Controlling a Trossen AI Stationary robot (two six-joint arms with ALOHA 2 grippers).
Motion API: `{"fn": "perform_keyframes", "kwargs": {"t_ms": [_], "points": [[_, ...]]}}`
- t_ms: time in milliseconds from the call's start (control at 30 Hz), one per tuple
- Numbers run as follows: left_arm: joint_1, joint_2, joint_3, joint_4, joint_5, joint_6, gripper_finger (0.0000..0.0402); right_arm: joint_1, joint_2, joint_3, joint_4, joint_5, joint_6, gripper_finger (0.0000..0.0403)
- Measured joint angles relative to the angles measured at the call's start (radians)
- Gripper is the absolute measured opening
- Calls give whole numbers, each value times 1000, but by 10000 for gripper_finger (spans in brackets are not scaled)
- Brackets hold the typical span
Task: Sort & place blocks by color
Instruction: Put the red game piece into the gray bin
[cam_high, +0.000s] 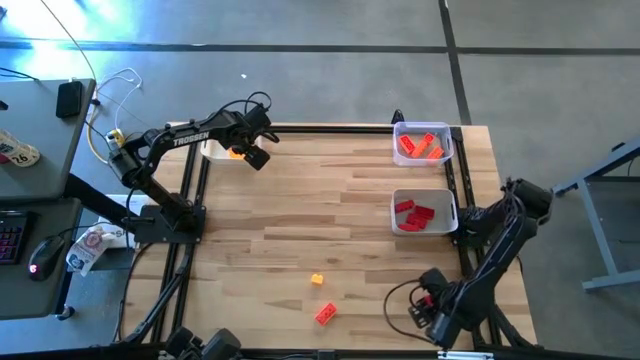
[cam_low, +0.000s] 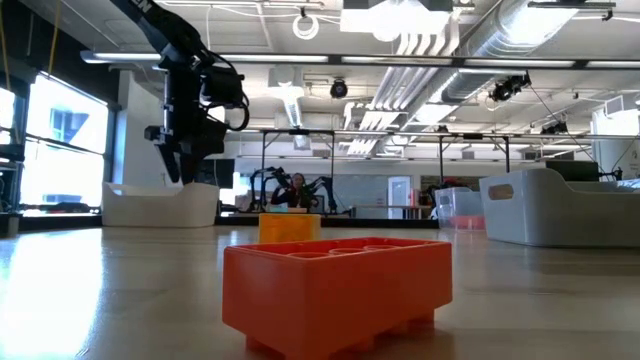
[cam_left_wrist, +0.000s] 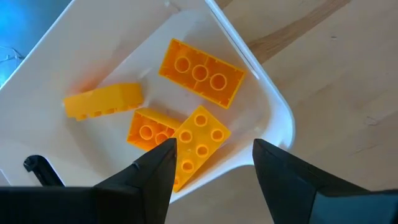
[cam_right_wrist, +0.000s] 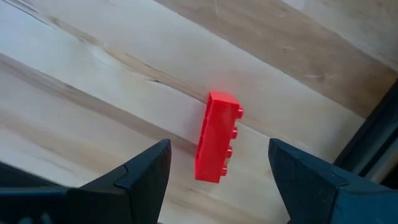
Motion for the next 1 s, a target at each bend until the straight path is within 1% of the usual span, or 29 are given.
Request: {"fn": "perform_keyframes", "kwargs": {"t_ms": [200,467,567,700,1000], "points": [[0,0,0,0,0,0,200,0,70,0,47,-21,-2,256],[0,-6,1,0,1,22,200,0,160,0,64,-49,15,256],[0,-13,2,0,-1,26,200,0,187,0,66,-68,17,248],[0,-36,2,0,-5,27,200,-7,197,0,62,-84,-14,210],[-4,-95,2,9,-4,11,200,-41,196,0,50,-68,-107,70]]}}
